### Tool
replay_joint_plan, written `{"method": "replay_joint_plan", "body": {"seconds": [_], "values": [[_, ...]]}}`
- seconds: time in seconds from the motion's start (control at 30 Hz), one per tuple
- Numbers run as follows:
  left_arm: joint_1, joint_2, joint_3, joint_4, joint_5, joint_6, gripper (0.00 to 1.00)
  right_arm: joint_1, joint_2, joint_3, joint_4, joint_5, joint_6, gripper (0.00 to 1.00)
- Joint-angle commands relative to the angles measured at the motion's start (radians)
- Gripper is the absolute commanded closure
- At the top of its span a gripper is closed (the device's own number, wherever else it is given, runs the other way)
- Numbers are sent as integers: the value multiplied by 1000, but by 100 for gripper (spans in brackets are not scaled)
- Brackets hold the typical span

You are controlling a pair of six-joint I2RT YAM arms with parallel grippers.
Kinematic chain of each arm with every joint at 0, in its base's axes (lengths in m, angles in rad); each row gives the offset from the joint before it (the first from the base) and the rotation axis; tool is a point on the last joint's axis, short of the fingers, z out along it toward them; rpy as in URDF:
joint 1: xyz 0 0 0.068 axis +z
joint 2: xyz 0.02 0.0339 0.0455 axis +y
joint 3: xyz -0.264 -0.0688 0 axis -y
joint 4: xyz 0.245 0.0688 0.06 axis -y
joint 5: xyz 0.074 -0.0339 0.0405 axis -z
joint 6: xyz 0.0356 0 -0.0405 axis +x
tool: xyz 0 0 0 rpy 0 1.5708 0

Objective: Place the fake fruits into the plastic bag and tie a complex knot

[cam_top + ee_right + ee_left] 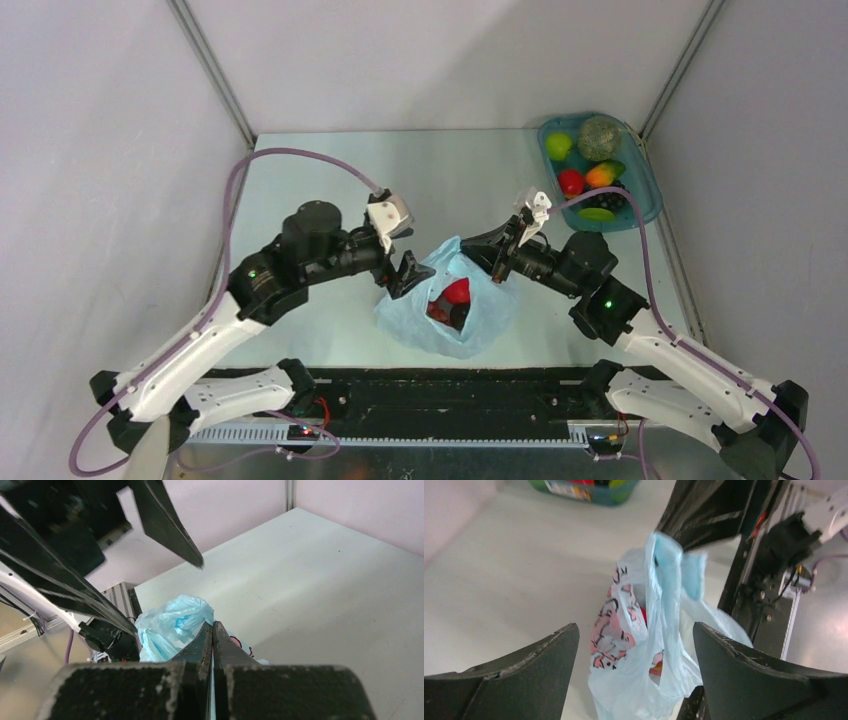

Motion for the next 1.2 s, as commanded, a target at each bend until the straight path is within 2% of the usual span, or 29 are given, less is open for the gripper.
{"method": "replay_joint_plan", "body": {"seconds": [0.0,0.17,0.3,0.57,0.73,0.87,0.93,1.03,1.17], "values": [[-66,-32,120,2,-139,-66,10,7,-10,3,17,68,-16,100],[-183,26,201,-37,-263,-147,20,9,-9,3,2,107,-8,100],[-221,69,242,-23,-225,-231,28,10,-12,3,-6,127,-7,100],[-237,157,282,-59,-305,-242,31,10,-15,3,-7,129,-8,100],[-237,181,284,-56,-311,-234,37,10,-18,3,-9,130,-9,100],[-237,199,282,-58,-343,-219,45,11,-19,3,-10,128,-13,100],[-238,206,281,-60,-353,-210,54,11,-20,3,-12,126,-13,100],[-238,205,267,-50,-358,-203,76,11,-25,3,-19,126,-16,100],[-238,183,240,-37,-378,-196,98,10,-33,3,-28,130,-20,100]]}}
